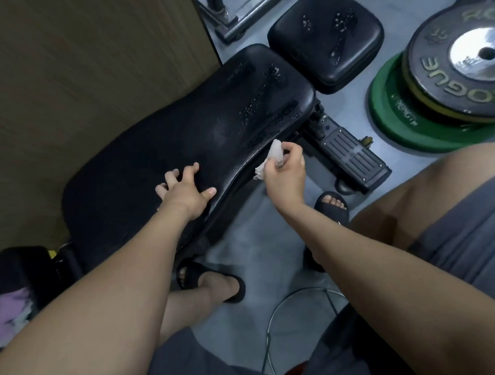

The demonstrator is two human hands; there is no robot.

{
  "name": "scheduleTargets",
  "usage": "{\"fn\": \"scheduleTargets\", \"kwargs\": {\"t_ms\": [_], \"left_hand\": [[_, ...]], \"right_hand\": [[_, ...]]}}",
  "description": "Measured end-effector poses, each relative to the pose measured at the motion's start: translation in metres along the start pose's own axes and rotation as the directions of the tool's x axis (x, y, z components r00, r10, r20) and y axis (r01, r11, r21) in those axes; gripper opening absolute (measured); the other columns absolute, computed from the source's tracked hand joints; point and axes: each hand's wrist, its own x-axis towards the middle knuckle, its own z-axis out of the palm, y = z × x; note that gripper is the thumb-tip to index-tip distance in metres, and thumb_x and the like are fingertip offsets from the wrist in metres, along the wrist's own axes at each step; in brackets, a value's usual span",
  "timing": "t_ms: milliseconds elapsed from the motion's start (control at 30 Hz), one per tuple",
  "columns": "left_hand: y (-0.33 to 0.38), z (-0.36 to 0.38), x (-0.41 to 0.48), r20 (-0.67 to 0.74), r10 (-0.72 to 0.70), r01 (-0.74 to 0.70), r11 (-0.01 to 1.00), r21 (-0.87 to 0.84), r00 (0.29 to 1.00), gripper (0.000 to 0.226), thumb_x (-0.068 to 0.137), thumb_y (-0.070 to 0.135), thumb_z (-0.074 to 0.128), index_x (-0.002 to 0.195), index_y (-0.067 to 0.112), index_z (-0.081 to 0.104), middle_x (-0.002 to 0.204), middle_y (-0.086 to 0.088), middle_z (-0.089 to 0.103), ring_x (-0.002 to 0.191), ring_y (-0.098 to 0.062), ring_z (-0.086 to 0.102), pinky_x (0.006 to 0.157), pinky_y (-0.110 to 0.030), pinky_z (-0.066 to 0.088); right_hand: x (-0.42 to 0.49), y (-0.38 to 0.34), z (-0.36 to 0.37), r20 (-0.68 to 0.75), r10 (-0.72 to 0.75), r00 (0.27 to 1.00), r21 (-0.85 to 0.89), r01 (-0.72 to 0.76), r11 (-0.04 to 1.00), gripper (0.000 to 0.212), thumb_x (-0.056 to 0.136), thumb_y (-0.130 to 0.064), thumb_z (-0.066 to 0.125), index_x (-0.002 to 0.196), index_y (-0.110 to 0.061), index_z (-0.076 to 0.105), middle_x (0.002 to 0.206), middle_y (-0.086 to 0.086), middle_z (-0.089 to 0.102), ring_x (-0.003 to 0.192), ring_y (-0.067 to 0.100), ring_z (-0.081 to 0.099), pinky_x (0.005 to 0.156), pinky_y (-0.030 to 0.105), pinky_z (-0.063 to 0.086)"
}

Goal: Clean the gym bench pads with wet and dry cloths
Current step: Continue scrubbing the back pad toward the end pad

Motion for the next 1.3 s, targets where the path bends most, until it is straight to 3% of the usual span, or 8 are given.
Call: {"fn": "scheduleTargets", "kwargs": {"t_ms": [100, 233, 533, 733, 900, 1000, 1133, 1300], "left_hand": [[0.000, 0.000, 0.000, -0.005, 0.004, -0.004, 1.000, 0.002, 1.000, 0.070, 0.094, 0.057, 0.061, 0.151, 0.050, 0.021, 0.161, 0.000, 0.008, 0.141, -0.035, 0.016, 0.113, -0.053, 0.032], [0.002, 0.000, -0.001, -0.008, 0.015, -0.015, 1.000, 0.011, 1.000, 0.071, 0.095, 0.056, 0.060, 0.153, 0.049, 0.020, 0.161, -0.001, 0.008, 0.142, -0.036, 0.017, 0.113, -0.050, 0.030], [-0.012, -0.003, -0.009, 0.106, 0.084, -0.086, 0.996, 0.013, 0.991, 0.087, 0.094, 0.051, 0.065, 0.155, 0.058, 0.003, 0.169, 0.002, -0.010, 0.153, -0.037, -0.003, 0.125, -0.047, 0.013], [-0.005, -0.002, -0.009, 0.104, 0.054, -0.058, 0.998, 0.040, 0.993, 0.091, 0.094, 0.050, 0.066, 0.152, 0.063, -0.003, 0.168, 0.003, -0.014, 0.153, -0.036, -0.003, 0.123, -0.056, 0.017], [-0.003, -0.004, -0.010, 0.117, 0.043, -0.049, 0.998, 0.044, 0.992, 0.090, 0.096, 0.048, 0.064, 0.152, 0.063, -0.004, 0.168, 0.003, -0.015, 0.153, -0.037, -0.005, 0.122, -0.052, 0.018], [-0.002, -0.004, -0.010, 0.117, 0.042, -0.049, 0.997, 0.054, 0.992, 0.090, 0.095, 0.049, 0.064, 0.153, 0.061, -0.004, 0.168, 0.001, -0.015, 0.153, -0.038, -0.006, 0.123, -0.053, 0.018], [-0.003, -0.006, -0.010, 0.117, 0.045, -0.050, 0.998, 0.039, 0.992, 0.091, 0.094, 0.049, 0.066, 0.153, 0.062, -0.002, 0.168, 0.004, -0.014, 0.153, -0.036, -0.005, 0.120, -0.051, 0.021], [-0.005, -0.003, -0.006, 0.105, 0.046, -0.049, 0.998, 0.031, 0.993, 0.090, 0.094, 0.048, 0.066, 0.152, 0.063, -0.001, 0.168, 0.003, -0.013, 0.153, -0.036, -0.006, 0.122, -0.058, 0.019]], "right_hand": [[0.003, 0.002, 0.009, -0.013, 0.100, 0.995, 0.090, -0.099, 0.991, 0.025, 0.092, -0.038, 0.053, 0.115, -0.026, 0.051, 0.108, 0.005, 0.063, 0.090, 0.019, 0.062, 0.084, 0.038, 0.053], [0.000, 0.008, 0.022, 0.183, 0.072, 0.980, 0.115, -0.094, 0.989, 0.043, 0.096, -0.028, 0.064, 0.134, -0.014, 0.049, 0.132, 0.006, 0.052, 0.100, 0.011, 0.060, 0.086, 0.014, 0.045], [-0.004, 0.008, 0.041, 0.023, 0.152, 0.988, 0.230, -0.153, 0.961, 0.013, 0.095, -0.026, 0.059, 0.099, -0.026, 0.046, 0.090, -0.009, 0.059, 0.084, 0.016, 0.061, 0.086, 0.039, 0.054], [-0.065, 0.016, 0.055, 0.336, 0.109, 0.936, 0.068, -0.139, 0.988, 0.012, 0.095, -0.022, 0.055, 0.097, -0.024, 0.044, 0.096, 0.006, 0.067, 0.085, 0.026, 0.064, 0.086, 0.041, 0.053], [-0.013, 0.009, 0.048, 0.077, 0.194, 0.978, 0.107, -0.202, 0.974, 0.008, 0.092, -0.033, 0.051, 0.089, -0.027, 0.047, 0.090, 0.004, 0.068, 0.087, 0.028, 0.067, 0.085, 0.046, 0.055], [-0.037, 0.026, 0.069, 0.124, 0.135, 0.983, 0.141, -0.152, 0.978, 0.009, 0.091, -0.044, 0.042, 0.088, -0.035, 0.042, 0.083, 0.005, 0.069, 0.076, 0.031, 0.069, 0.078, 0.051, 0.057], [-0.097, 0.023, 0.059, 0.456, 0.138, 0.879, 0.089, -0.199, 0.976, 0.019, 0.096, -0.007, 0.048, 0.083, -0.019, 0.045, 0.063, -0.002, 0.061, 0.050, -0.001, 0.060, 0.058, 0.014, 0.049], [-0.017, 0.001, 0.050, 0.099, 0.223, 0.970, 0.298, -0.242, 0.923, 0.010, 0.102, -0.013, 0.048, 0.093, -0.012, 0.044, 0.061, 0.004, 0.060, 0.042, 0.007, 0.056, 0.045, 0.029, 0.047]]}}
